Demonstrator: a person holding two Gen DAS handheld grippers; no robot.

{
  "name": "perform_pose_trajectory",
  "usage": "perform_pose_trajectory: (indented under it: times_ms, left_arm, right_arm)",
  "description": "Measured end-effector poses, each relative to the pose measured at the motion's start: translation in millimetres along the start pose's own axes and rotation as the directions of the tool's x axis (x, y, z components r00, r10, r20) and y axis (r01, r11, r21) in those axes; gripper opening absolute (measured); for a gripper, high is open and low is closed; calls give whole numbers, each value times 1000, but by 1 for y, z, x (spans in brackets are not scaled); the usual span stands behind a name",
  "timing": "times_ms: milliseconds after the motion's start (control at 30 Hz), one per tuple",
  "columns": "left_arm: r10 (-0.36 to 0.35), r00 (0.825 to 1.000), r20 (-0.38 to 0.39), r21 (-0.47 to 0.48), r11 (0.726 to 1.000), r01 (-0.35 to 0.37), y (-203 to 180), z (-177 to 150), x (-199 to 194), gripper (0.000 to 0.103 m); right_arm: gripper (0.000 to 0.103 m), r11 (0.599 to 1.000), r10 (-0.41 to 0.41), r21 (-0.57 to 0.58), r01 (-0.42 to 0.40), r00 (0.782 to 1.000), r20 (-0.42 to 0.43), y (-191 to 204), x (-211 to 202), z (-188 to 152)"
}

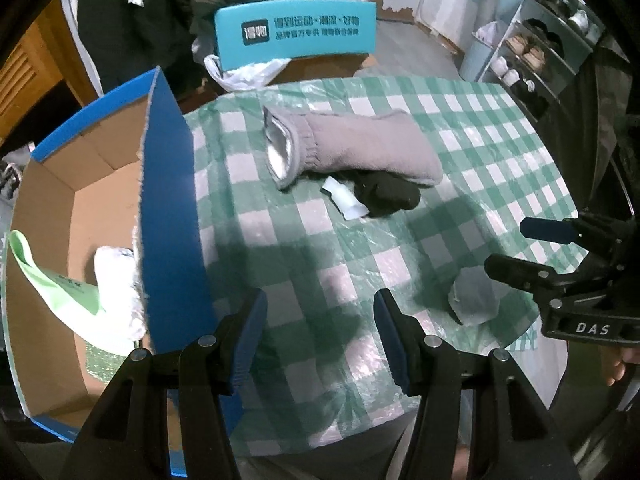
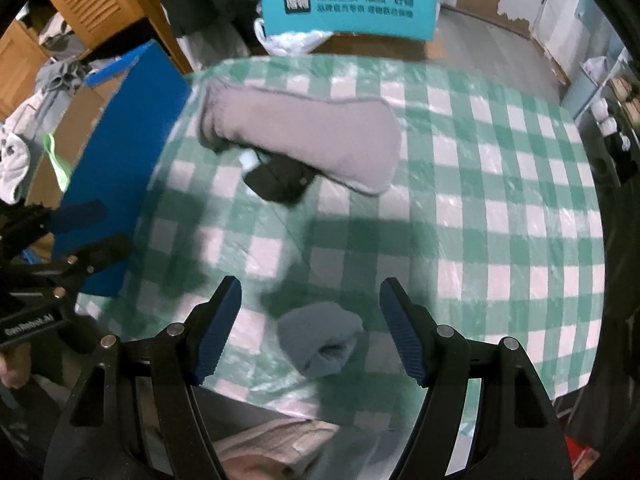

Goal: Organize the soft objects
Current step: 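Withdraw both grippers from the box back over the table, then lower the right gripper onto the grey rolled sock and grasp it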

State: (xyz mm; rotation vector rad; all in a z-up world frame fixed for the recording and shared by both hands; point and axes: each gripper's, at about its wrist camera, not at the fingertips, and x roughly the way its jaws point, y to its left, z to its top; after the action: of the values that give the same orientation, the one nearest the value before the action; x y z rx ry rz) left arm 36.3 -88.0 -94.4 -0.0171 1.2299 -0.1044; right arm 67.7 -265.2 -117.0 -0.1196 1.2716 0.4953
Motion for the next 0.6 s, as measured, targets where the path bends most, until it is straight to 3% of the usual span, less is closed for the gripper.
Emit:
perform_pose_trajectory:
  times_ms: [600]
  left_arm:
    - [15, 996, -92, 32, 999, -12, -13, -8, 36, 57]
  right_arm:
    - [72, 1000, -20, -17, 18, 989, -146, -4, 49, -22]
